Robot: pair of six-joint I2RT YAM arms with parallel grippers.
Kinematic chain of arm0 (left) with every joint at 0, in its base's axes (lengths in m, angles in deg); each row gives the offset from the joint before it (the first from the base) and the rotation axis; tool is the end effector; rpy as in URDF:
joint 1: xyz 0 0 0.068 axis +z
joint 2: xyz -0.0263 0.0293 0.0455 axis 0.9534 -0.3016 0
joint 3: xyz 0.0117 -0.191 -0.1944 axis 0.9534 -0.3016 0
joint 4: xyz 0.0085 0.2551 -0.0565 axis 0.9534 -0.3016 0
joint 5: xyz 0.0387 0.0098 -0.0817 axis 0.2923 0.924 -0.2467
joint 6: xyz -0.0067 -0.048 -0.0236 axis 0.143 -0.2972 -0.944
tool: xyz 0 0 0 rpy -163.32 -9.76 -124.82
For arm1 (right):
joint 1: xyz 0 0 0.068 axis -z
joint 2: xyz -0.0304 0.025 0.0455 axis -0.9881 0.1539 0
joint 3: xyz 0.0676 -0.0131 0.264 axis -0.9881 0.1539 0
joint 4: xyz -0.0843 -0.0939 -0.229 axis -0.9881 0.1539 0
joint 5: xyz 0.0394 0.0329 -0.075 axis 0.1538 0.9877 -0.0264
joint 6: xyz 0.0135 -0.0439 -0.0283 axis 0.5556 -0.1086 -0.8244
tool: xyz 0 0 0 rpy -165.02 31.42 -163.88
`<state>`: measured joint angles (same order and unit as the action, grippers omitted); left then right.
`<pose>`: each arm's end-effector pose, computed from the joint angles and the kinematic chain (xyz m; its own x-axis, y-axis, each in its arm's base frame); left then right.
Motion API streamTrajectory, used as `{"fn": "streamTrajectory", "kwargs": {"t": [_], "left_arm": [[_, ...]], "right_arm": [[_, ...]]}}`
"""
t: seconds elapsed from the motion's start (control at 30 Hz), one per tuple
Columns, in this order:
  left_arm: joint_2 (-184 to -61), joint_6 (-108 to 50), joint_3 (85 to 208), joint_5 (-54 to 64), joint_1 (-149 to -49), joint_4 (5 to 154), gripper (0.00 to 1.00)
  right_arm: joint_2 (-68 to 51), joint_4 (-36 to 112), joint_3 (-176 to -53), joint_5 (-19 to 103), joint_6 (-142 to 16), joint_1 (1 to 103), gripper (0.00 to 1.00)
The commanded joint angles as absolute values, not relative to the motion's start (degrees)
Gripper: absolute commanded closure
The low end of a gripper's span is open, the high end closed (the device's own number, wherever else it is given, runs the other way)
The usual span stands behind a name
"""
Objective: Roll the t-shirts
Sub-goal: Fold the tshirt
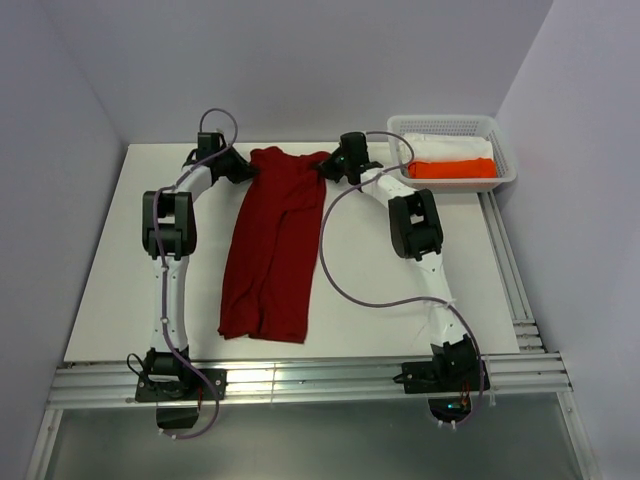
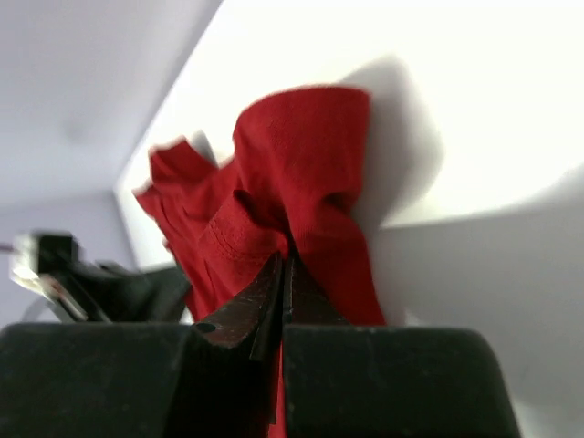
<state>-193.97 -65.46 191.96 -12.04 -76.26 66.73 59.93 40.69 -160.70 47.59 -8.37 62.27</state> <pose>0.5635 -0.0527 0.1263 -0.7126 -0.6268 -0.3153 -0.2135 0.6217 -0.7536 0.5505 0.1969 0.1302 -0.6741 0.6728 -0.3049 0.1941 0.5596 0.8057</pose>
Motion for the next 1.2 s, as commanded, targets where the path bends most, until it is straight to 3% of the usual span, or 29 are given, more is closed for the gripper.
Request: {"fn": "streamTrajectory", "kwargs": {"t": [0.0, 0.13, 0.23, 0.27, 0.33, 0.37, 0.4, 0.43, 0.53, 0.77, 0.93, 1.17], "left_arm": [[-197.0, -71.2, 192.8, -9.1, -75.7, 69.3, 1.00], [-198.8, -75.7, 195.9, -7.9, -75.4, 72.0, 1.00], [-200.7, -77.7, 199.5, -8.6, -75.3, 71.5, 0.98], [-200.8, -77.6, 200.2, -8.7, -75.3, 71.0, 0.86], [-199.8, -77.0, 198.7, -9.6, -75.1, 71.4, 0.69], [-197.7, -76.5, 197.8, -9.3, -74.8, 71.1, 0.51], [-196.7, -75.8, 196.8, -9.0, -74.7, 71.2, 0.45], [-195.7, -74.7, 195.1, -9.3, -74.2, 71.1, 0.31], [-191.7, -71.5, 193.6, -10.1, -73.2, 66.8, 0.21], [-174.5, -64.2, 178.9, -8.7, -70.4, 58.2, 0.19], [-156.0, -61.2, 156.0, -8.2, -70.5, 52.6, 0.18], [-135.0, -59.7, 125.3, -8.9, -71.8, 51.9, 0.18]], "right_arm": [[63.6, 34.8, -166.2, 46.1, -1.0, 64.5, 1.00], [67.7, 30.9, -171.4, 45.2, 5.0, 65.9, 1.00], [70.9, 29.3, -176.1, 47.1, 8.3, 66.9, 0.79], [71.0, 28.7, -176.1, 47.9, 8.6, 67.4, 0.62], [69.5, 27.7, -174.3, 50.2, 8.3, 67.7, 0.56], [66.8, 27.7, -170.8, 50.9, 7.7, 67.8, 0.55], [64.9, 27.9, -168.4, 51.2, 6.5, 67.8, 0.54], [62.8, 27.5, -165.5, 51.8, 5.8, 67.8, 0.53], [51.6, 25.1, -152.2, 52.3, 3.3, 67.9, 0.50], [34.1, 39.4, -135.4, 55.1, -10.5, 66.8, 0.47], [19.4, 51.1, -121.5, 55.2, -20.6, 62.7, 0.43], [4.9, 53.2, -94.9, 55.7, -23.9, 53.3, 0.43]]}}
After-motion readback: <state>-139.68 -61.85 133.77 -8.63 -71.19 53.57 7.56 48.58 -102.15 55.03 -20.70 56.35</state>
